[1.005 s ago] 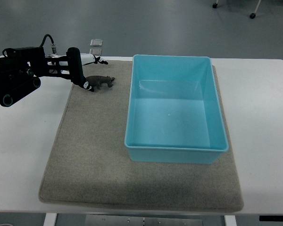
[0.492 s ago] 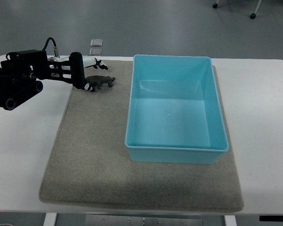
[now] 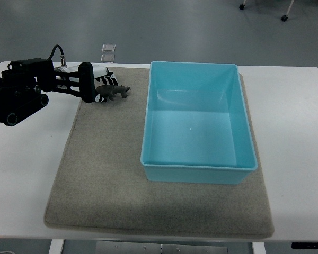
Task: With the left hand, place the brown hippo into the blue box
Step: 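Close the left hand fingers around the brown hippo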
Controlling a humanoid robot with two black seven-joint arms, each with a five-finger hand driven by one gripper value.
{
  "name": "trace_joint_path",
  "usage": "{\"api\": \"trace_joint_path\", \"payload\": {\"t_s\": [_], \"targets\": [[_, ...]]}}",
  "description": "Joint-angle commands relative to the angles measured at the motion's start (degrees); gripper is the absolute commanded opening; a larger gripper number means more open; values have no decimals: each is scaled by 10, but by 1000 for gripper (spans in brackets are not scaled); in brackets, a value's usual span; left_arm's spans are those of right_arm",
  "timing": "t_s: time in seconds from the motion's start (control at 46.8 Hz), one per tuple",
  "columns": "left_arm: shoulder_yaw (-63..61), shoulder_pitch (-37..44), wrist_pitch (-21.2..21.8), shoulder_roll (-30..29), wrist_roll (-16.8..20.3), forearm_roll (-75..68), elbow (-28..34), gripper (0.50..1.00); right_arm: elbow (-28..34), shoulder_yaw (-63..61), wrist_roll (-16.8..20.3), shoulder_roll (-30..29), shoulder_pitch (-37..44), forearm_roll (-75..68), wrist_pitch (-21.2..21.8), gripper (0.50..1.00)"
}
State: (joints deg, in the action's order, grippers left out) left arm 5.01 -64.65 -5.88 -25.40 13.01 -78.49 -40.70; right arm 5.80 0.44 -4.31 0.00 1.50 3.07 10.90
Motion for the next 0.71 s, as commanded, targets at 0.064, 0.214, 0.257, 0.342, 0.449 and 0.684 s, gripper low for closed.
{"api": "trace_joint_path", "payload": {"t_s": [0.064,0.214,0.257,0.342,0.449,0.684], "targets": [[0,0,0,0,0,0,0,737,0,0,0,0,0,-1,0,936],[0,0,0,1,0,0,-1,703,0,0,0,0,0,0,0,936],[0,0,0,1,0,0,-1,703,0,0,0,0,0,0,0,936],[0,0,0,3,0,0,-1,703,0,0,0,0,0,0,0,936],[0,0,0,3,0,0,-1,688,0,0,0,0,0,0,0,936],[0,0,1,3,0,0,-1,623,0,0,0,0,0,0,0,936]]}}
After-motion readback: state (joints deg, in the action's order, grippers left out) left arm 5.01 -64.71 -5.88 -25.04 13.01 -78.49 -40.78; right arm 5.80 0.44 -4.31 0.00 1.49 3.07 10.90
